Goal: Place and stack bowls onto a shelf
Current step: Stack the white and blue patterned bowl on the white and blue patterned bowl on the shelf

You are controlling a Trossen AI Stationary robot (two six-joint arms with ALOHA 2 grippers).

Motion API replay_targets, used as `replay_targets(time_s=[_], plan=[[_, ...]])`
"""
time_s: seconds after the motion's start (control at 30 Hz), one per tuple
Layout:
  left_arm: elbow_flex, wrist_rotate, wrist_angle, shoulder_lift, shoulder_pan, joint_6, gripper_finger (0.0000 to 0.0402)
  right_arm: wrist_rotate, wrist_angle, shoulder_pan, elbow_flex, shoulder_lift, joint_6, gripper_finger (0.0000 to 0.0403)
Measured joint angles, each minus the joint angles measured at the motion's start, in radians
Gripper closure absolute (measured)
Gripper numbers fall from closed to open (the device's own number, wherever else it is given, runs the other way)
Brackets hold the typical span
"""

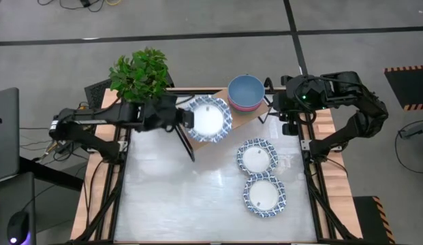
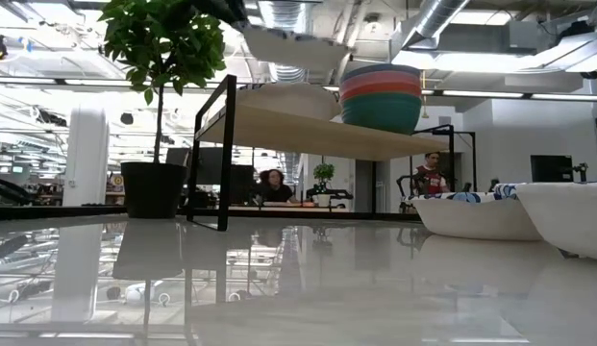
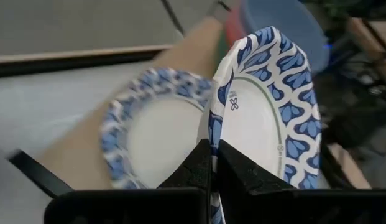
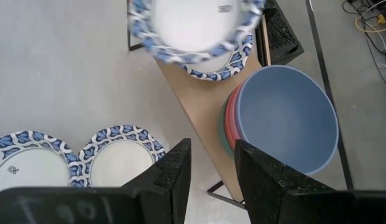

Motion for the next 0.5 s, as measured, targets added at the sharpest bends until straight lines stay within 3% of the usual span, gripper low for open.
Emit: replay_targets(time_s=[0.1, 0.5], plan=[[0.001, 0.007, 0.020, 0.014, 0.067, 0.006, 0.0401, 0.000, 0.000, 0.000, 0.000, 0.000, 0.005, 0.0253], [-0.024, 0.233, 0.005, 0.075, 0.235, 0.014, 0.0401, 0.000, -0.001, 0.000, 0.000, 0.000, 0.008, 0.0253]])
